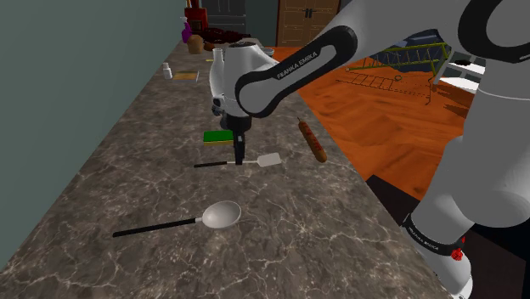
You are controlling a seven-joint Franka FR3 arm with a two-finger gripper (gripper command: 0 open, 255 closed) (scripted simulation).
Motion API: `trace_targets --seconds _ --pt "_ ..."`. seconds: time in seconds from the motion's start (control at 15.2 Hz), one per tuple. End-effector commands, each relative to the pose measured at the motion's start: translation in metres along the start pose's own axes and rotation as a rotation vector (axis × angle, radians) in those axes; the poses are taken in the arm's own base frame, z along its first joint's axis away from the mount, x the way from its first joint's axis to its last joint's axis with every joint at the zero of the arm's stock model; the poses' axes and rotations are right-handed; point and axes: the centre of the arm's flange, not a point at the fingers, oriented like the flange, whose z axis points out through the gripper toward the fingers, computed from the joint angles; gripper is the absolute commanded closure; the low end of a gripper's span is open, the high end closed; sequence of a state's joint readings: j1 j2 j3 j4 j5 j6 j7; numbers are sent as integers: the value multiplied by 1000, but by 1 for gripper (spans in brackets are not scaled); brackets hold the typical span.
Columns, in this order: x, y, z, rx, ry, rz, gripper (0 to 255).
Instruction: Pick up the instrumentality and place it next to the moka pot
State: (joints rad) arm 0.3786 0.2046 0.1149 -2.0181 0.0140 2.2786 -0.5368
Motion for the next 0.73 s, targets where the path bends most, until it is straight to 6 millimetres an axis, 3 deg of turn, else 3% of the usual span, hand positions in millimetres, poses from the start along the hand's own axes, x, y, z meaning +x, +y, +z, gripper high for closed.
trace_targets --seconds 0.0,0.13,0.66 --pt "0 -1 -20 0 0 0 0" --pt "0 -1 -43 0 0 0 0" --pt "0 -1 -43 0 0 0 0"
